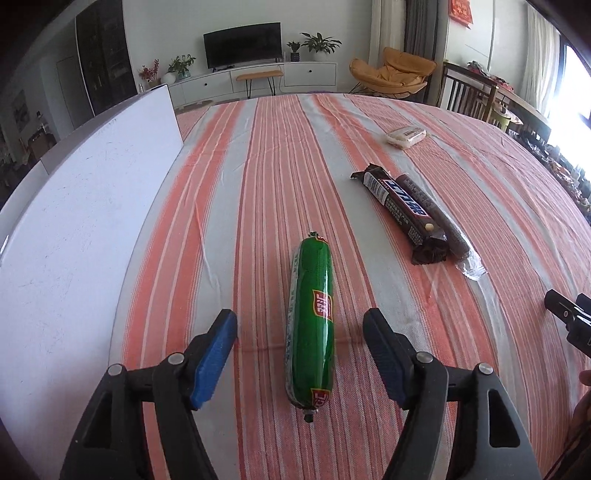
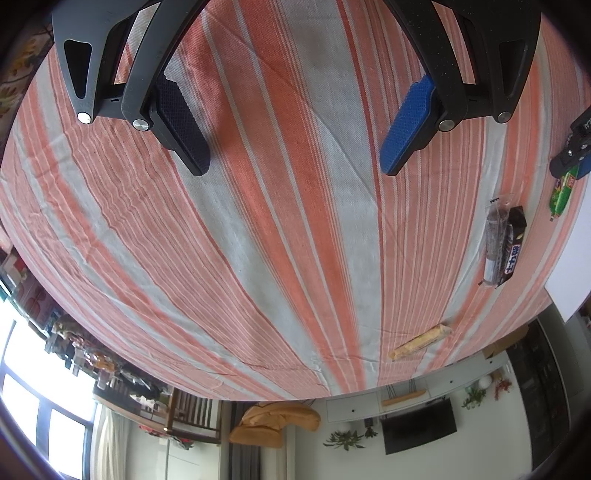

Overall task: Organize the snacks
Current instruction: 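Lower the green stick snack back onto the table and open the left gripper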

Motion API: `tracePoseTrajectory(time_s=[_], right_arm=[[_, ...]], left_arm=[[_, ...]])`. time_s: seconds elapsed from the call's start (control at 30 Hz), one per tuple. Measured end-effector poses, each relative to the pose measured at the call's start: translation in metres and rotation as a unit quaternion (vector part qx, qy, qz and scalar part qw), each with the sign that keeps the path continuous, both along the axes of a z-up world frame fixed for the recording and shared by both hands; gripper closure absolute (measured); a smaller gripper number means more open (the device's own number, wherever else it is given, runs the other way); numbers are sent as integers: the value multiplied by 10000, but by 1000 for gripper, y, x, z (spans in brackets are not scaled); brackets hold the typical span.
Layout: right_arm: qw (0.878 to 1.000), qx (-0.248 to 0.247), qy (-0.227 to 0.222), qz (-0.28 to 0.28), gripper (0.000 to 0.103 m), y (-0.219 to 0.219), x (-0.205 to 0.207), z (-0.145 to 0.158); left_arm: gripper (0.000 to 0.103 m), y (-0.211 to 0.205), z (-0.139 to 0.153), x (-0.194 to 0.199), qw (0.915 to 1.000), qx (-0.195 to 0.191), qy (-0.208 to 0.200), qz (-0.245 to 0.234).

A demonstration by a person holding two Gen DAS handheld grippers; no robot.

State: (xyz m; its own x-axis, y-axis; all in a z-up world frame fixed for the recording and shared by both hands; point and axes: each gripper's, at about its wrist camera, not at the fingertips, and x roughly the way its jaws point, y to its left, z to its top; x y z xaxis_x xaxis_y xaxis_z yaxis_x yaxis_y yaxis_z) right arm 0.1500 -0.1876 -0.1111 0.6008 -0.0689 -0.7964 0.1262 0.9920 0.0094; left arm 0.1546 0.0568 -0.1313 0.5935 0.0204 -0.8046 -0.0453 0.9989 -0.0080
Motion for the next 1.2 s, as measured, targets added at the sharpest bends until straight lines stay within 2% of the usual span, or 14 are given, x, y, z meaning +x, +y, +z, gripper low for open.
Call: tracePoseTrajectory(time_s=[0.17, 0.33, 0.4, 0.67, 1.07, 1.13, 1.2], right_arm=[[10000, -2, 0, -1, 8, 0, 0, 0], [10000, 0, 0, -2, 8, 0, 0, 0], [10000, 0, 1, -2, 8, 0, 0, 0], [10000, 41, -17, -2, 8, 0, 0, 0], [10000, -24, 17, -2, 8, 1, 0, 0], [9998, -35, 146, 115, 8, 2, 6, 1], [9982, 205, 399, 390, 10, 6, 19, 6]], left_arm=[[20, 2, -2, 2, 10000, 42, -14, 59], [3, 3, -5, 4, 9999, 51, 68, 147], [1, 4, -6, 6, 9998, 45, 93, 162], [0, 8, -7, 7, 9999, 28, 105, -74], [0, 8, -7, 7, 9999, 25, 101, -83], [0, 8, -7, 7, 9999, 25, 101, -83], [0, 8, -7, 7, 9999, 25, 101, -83]])
